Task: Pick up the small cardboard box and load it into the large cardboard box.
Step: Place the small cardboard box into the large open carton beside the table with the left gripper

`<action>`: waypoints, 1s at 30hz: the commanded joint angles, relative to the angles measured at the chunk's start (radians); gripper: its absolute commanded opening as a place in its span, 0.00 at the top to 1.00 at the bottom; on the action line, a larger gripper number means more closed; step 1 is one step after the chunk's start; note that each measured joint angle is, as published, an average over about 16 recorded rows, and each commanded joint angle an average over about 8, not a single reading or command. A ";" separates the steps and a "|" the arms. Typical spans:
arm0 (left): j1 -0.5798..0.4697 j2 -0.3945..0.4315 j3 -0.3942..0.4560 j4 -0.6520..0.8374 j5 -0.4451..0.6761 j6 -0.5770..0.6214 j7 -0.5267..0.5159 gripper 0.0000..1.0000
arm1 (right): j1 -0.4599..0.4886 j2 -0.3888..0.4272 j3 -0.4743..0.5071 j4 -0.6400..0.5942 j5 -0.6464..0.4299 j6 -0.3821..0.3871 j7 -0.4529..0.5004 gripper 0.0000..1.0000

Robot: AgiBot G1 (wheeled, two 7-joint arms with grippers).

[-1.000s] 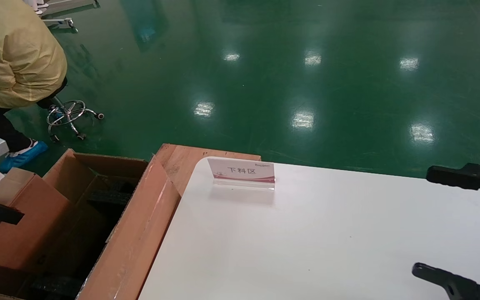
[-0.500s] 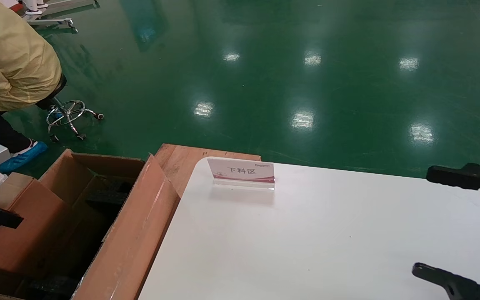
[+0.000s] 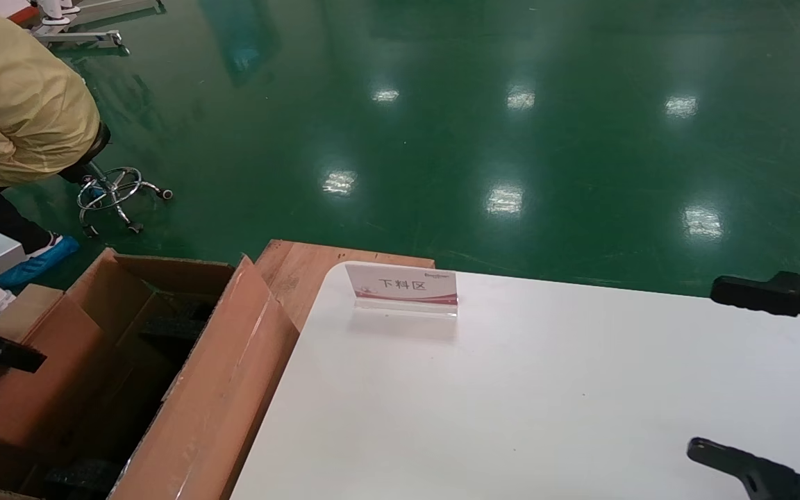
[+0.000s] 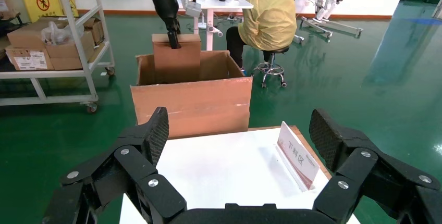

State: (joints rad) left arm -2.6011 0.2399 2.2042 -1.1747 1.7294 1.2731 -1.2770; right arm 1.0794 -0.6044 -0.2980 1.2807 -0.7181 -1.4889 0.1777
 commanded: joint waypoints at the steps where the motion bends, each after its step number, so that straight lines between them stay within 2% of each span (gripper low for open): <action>1: 0.008 0.008 0.001 0.016 -0.006 -0.013 0.009 1.00 | 0.000 0.000 0.000 0.000 0.000 0.000 0.000 0.00; 13: 0.073 0.078 -0.003 0.150 -0.077 -0.090 0.098 1.00 | 0.000 0.000 -0.001 0.000 0.001 0.000 0.000 0.00; 25: 0.133 0.073 0.006 0.178 -0.136 -0.113 0.104 1.00 | 0.000 0.001 -0.001 0.000 0.001 0.001 -0.001 0.00; 26: 0.135 0.073 0.007 0.179 -0.137 -0.114 0.102 0.98 | 0.000 0.001 -0.001 0.000 0.001 0.001 -0.001 0.00; 27: 0.136 0.073 0.007 0.179 -0.139 -0.114 0.101 0.92 | 0.000 0.001 -0.001 0.000 0.001 0.001 -0.001 0.00; 30: 0.141 0.073 0.008 0.181 -0.143 -0.116 0.099 0.55 | 0.000 0.001 -0.001 0.000 0.001 0.001 -0.001 0.00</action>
State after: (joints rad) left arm -2.4618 0.3135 2.2115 -0.9934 1.5875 1.1571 -1.1768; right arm 1.0796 -0.6037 -0.2995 1.2806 -0.7170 -1.4882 0.1770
